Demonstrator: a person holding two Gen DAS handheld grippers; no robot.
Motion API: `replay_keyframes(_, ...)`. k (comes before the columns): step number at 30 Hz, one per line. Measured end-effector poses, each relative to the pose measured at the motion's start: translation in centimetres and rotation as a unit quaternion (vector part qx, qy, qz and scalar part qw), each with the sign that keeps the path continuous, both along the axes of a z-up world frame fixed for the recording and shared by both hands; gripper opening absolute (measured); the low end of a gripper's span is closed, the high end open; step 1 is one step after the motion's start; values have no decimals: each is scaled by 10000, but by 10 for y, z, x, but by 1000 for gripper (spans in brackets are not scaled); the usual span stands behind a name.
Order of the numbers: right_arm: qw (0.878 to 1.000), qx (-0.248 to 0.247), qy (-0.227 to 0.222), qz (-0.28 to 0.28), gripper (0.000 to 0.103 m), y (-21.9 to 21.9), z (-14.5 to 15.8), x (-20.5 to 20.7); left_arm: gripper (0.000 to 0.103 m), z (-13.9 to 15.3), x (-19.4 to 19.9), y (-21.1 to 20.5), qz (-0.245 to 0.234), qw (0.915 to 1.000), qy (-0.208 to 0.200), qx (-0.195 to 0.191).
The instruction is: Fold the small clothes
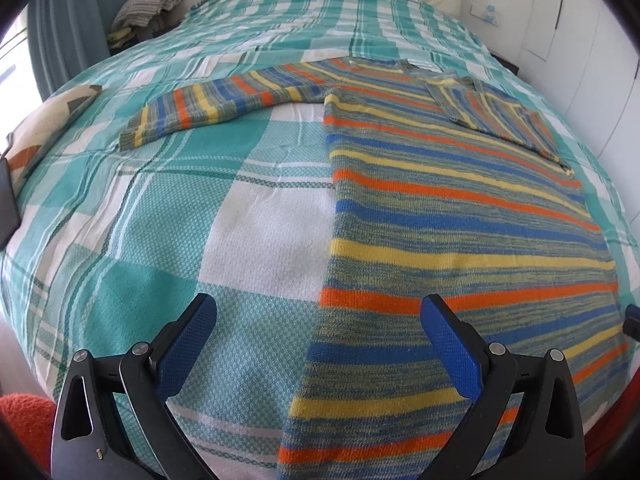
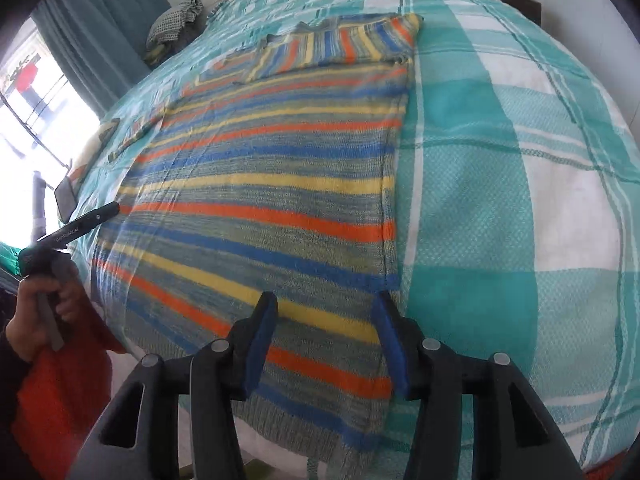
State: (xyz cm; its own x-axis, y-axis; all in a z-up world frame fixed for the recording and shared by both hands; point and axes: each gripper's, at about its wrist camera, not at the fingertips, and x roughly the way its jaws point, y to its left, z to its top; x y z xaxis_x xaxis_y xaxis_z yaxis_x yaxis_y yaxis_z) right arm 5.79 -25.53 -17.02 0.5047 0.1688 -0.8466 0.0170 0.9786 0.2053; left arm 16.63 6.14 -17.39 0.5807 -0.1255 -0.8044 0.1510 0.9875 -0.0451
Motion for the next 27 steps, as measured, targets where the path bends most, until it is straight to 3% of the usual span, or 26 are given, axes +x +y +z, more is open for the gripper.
replay_keyframes(2, 9964, -534, -616, -213, 59, 7, 21, -11, 102, 1, 1, -1, 9, 10000, -87, -43)
replay_keyframes(4, 9872, -731, -1342, -465, 103, 3, 48, -17, 102, 0, 4, -1, 91, 9998, -129, -95)
replay_keyframes(6, 9711, -1241, -1859, -841, 103, 0, 63, -18, 102, -4, 7, 0, 185, 9997, -150, -101)
replay_keyframes(8, 9626, -1655, -1826, -1126, 103, -10, 59, -11, 102, -10, 10, -1, 225, 9997, -115, -52)
replay_keyframes(14, 9623, -1614, -1027, -1932, 102, -57, 34, -5, 103, -23, 11, -12, 54, 9993, -201, 316)
replay_keyframes(19, 9531, -1931, -865, -2166, 102, -63, 30, -8, 103, -27, 15, -10, 68, 9997, -142, 188)
replay_keyframes(27, 9484, -2197, -698, -2177, 102, -61, 21, -9, 103, -28, 14, -11, 60, 9996, -156, 213)
